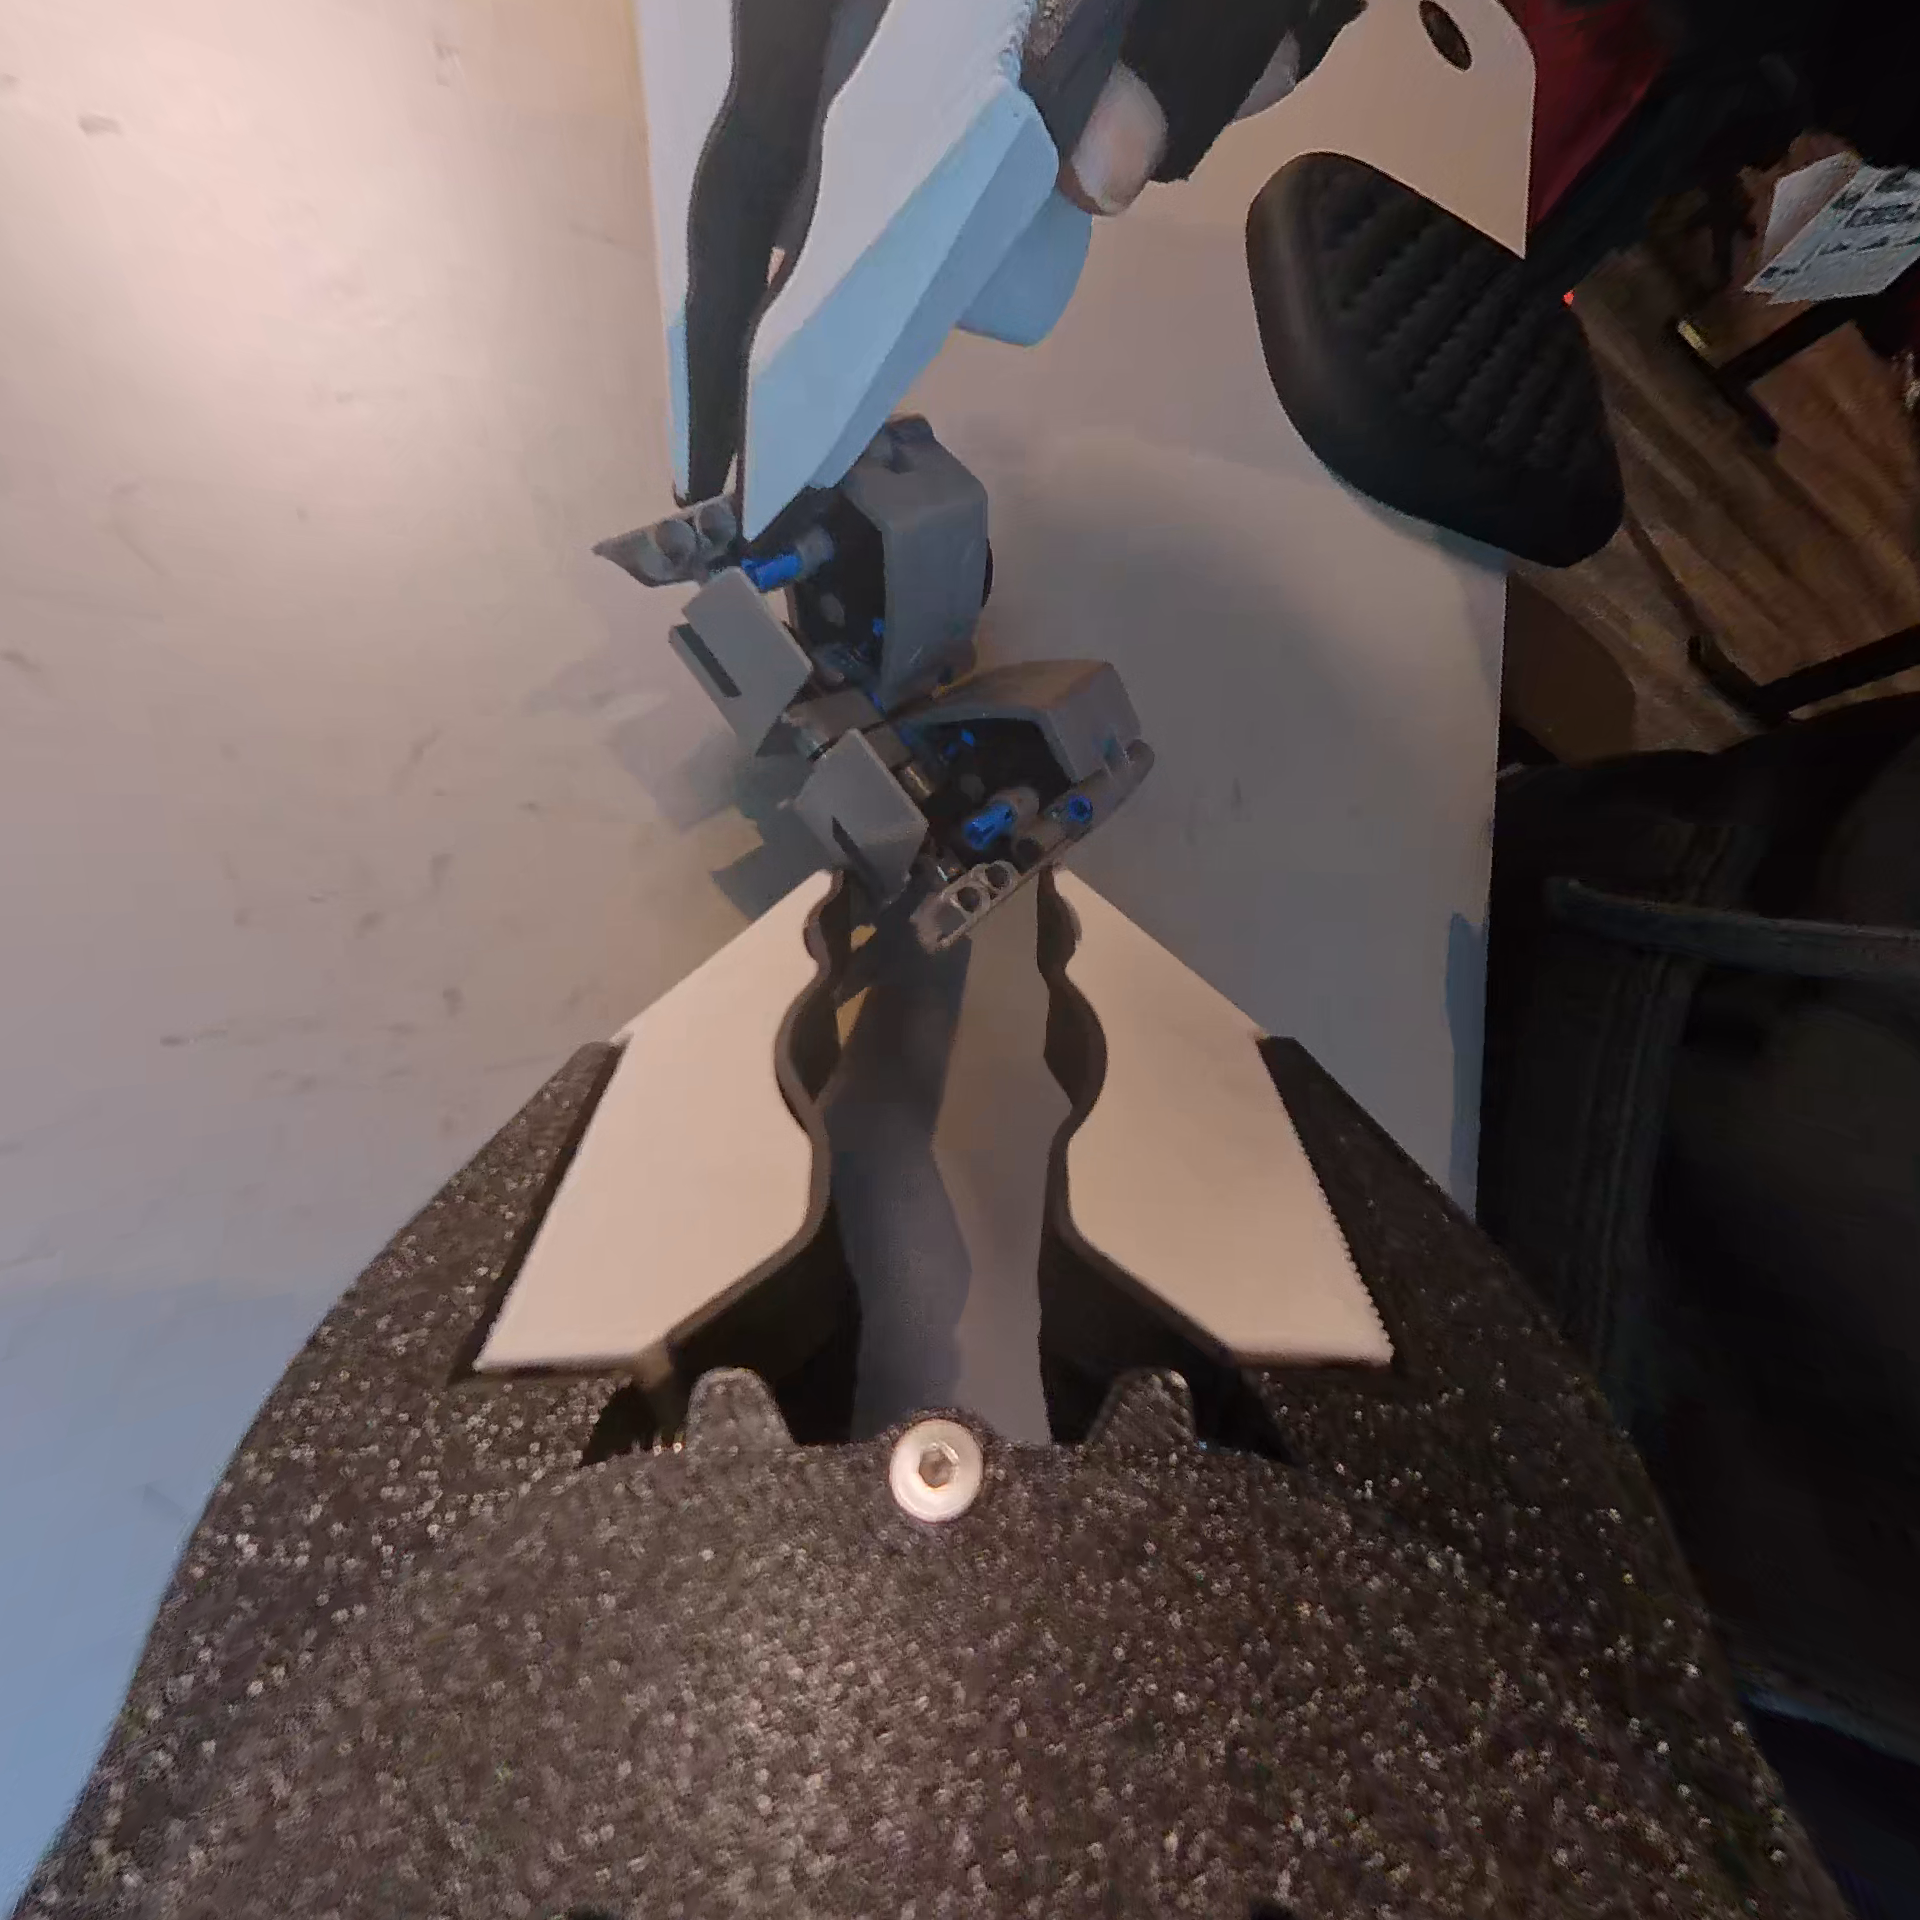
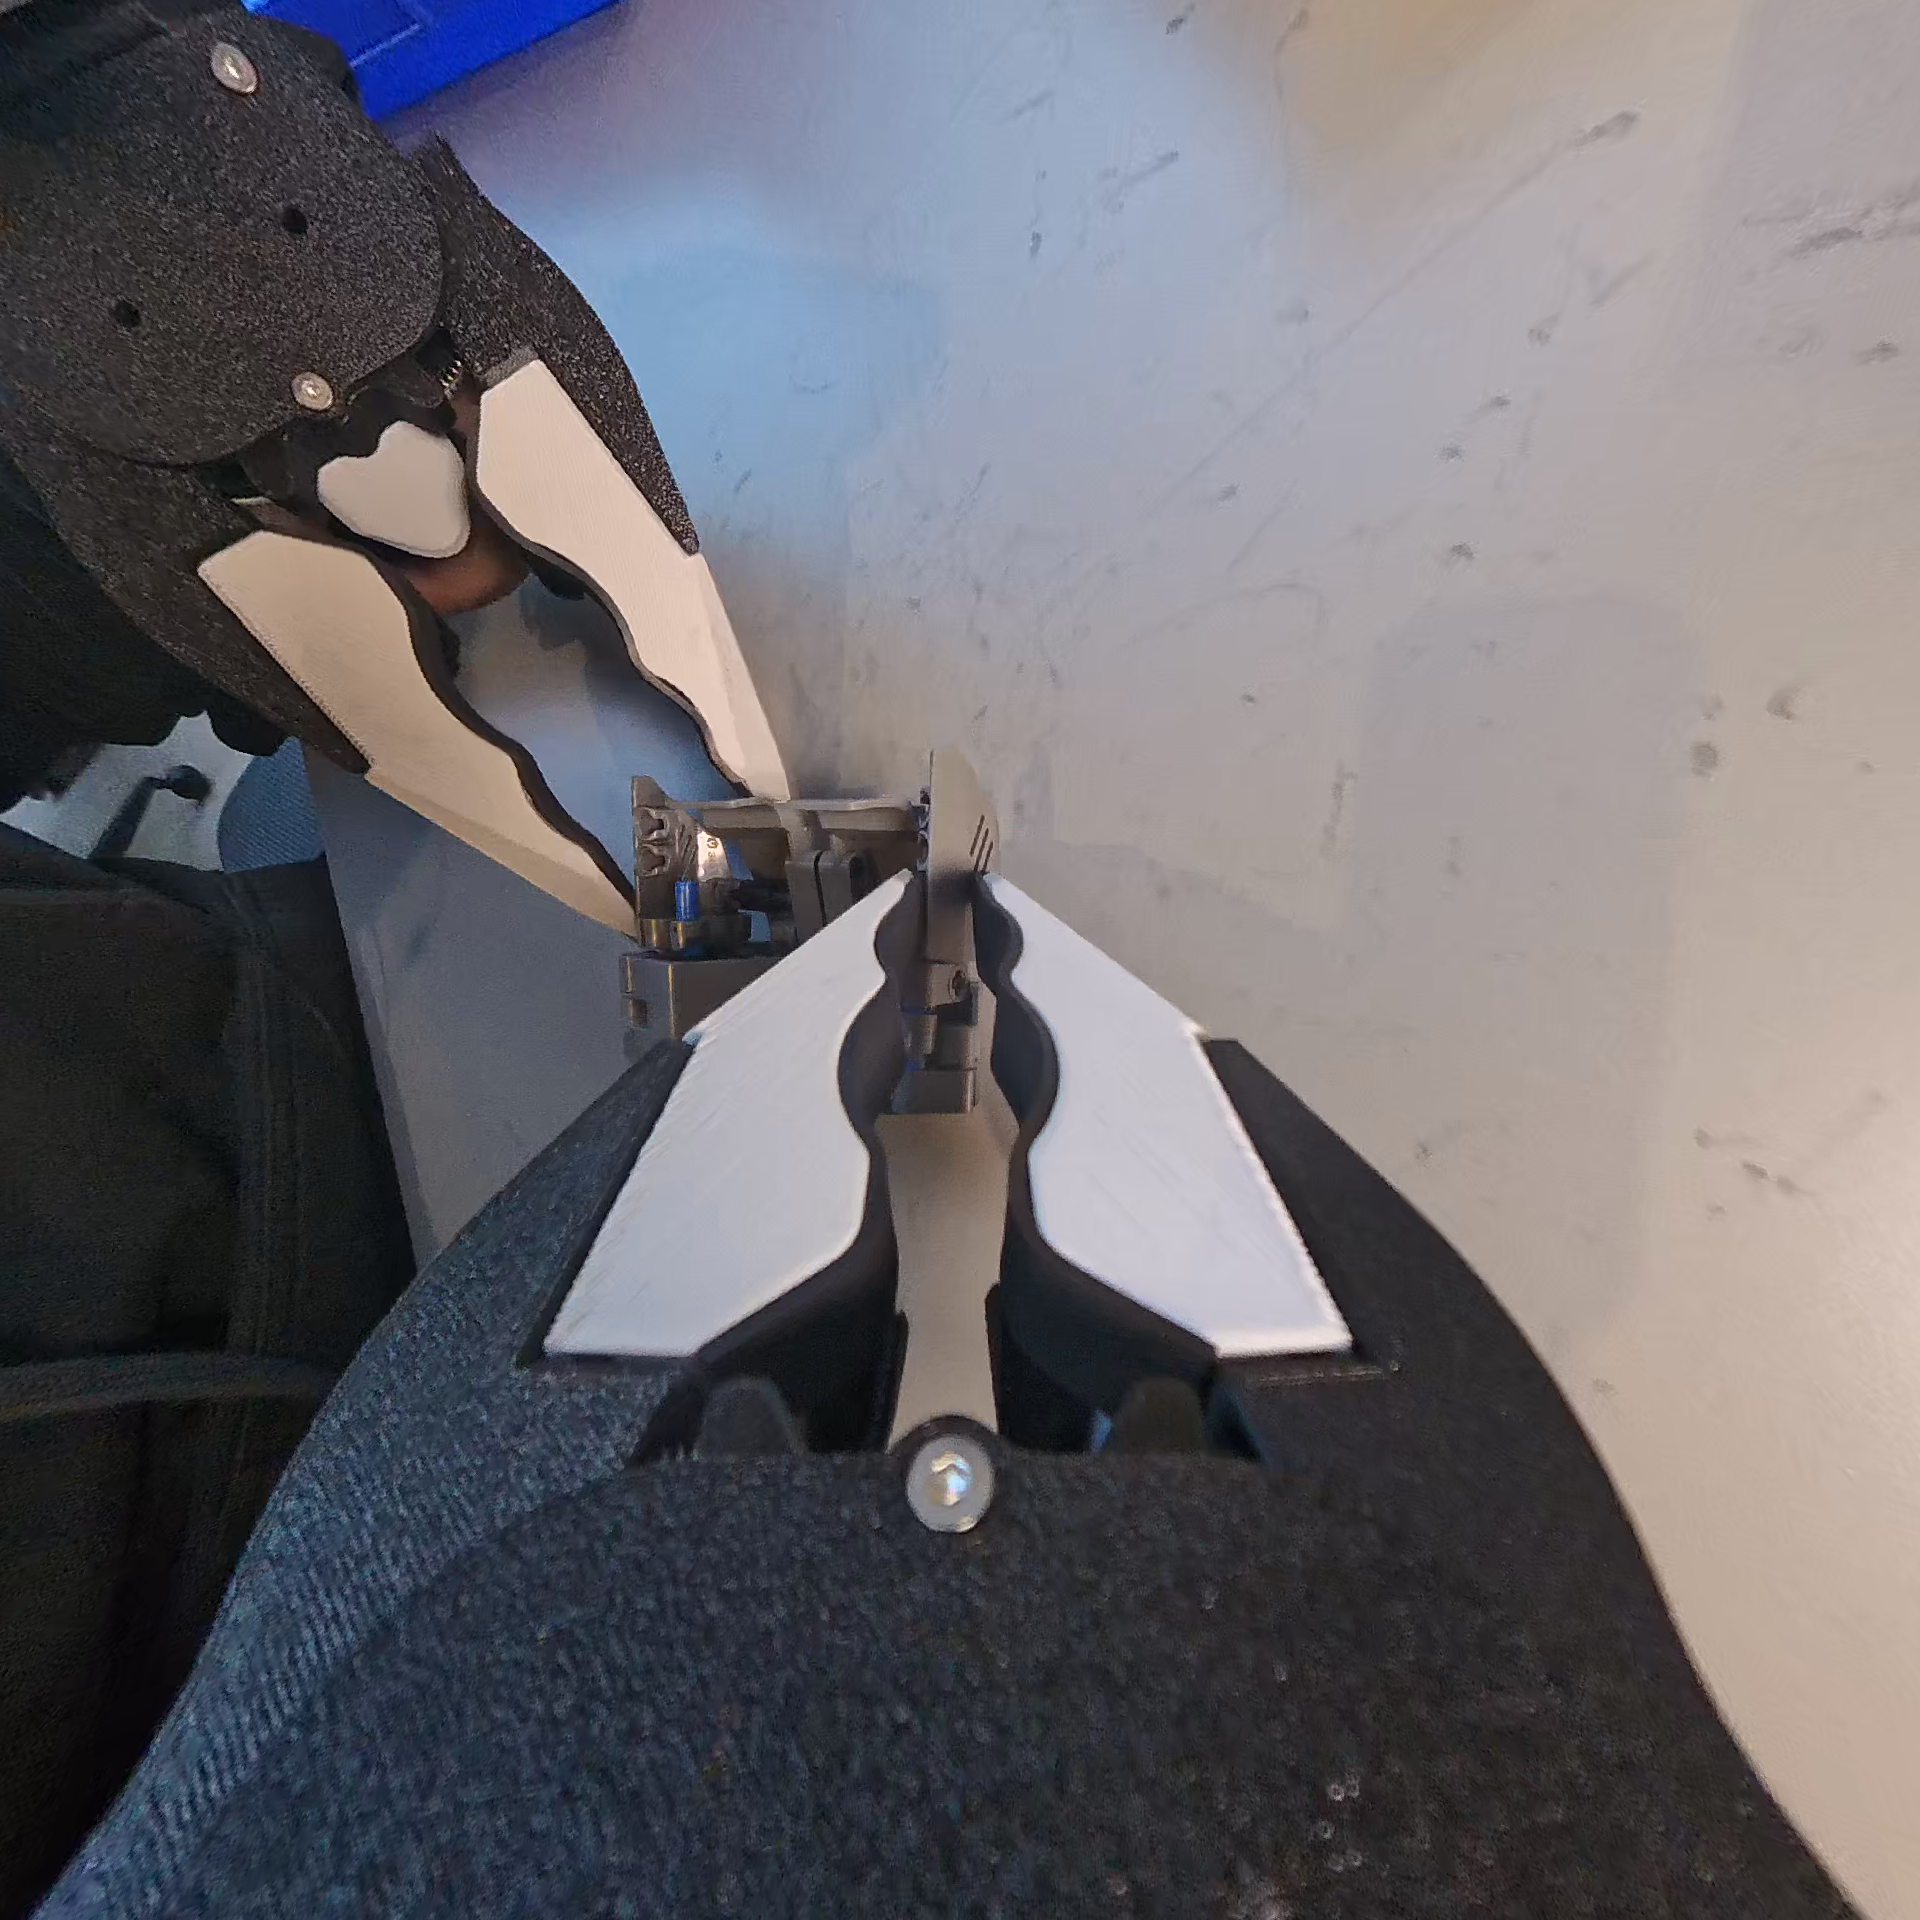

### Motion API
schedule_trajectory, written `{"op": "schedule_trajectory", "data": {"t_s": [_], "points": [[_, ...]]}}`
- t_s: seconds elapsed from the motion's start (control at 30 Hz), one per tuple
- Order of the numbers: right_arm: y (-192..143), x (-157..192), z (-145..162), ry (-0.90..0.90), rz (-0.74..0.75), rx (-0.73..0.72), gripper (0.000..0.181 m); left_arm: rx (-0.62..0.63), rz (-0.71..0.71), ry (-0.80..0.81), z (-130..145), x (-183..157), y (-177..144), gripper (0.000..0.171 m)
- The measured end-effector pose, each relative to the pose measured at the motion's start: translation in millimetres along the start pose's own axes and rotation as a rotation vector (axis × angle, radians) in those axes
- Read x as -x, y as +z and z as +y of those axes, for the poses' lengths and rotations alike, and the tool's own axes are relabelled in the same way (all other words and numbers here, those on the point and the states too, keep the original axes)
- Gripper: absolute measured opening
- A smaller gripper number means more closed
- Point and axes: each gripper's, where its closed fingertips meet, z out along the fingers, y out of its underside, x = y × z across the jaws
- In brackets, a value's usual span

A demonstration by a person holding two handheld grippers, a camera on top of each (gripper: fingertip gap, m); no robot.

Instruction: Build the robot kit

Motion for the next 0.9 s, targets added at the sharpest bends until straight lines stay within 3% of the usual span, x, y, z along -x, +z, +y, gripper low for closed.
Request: {"op": "schedule_trajectory", "data": {"t_s": [0.13,0.2,0.4,0.53,0.67,0.77,0.9], "points": [[-1,-3,2,0.026,-0.023,0.016,0.007,-0.001,-0.007,-0.001,1,1,0,0.023],[-3,-6,4,0.029,-0.024,0.043,0.006,-0.016,-0.021,0.006,0,3,-2,0.007],[-5,-10,8,0.056,-0.038,0.098,0.005,-0.049,-0.042,0.033,-4,4,-2,0.003],[-2,-4,9,0.057,-0.055,0.089,0.004,-0.002,0.036,0.032,4,-5,-7,0.004],[-3,-6,6,0.013,-0.006,0.066,0.003,-0.120,0.082,-0.079,-15,1,-22,0.022],[-5,-13,6,0.000,0.052,0.057,0.002,-0.161,0.088,-0.147,-27,3,-15,0.035],[-11,-20,6,0.011,0.103,0.042,0.001,-0.237,0.143,-0.189,-49,-3,-22,0.035]]}}
